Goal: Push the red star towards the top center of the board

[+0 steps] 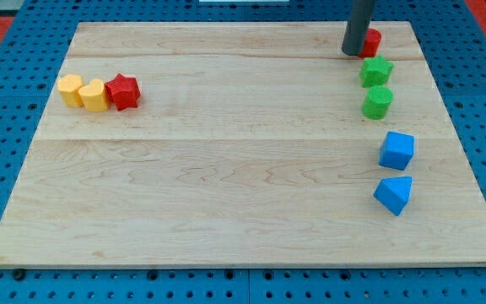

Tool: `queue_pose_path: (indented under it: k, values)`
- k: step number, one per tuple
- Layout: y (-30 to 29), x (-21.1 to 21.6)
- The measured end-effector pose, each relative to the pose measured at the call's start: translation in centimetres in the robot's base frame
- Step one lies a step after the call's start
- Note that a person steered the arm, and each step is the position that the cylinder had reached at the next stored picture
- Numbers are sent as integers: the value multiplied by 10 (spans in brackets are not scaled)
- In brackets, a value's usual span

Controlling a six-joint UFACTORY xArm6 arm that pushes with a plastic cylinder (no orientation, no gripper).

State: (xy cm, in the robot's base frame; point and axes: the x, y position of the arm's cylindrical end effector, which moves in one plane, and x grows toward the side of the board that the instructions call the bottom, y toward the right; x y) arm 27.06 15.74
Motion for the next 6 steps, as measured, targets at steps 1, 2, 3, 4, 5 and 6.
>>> queue_pose_path:
  k: [1,2,3,4,5,6]
  values:
    - [-49,73]
    - [-102,140]
    - [-207,188]
    - [-323,175]
    - [-374,144]
    - [-374,122]
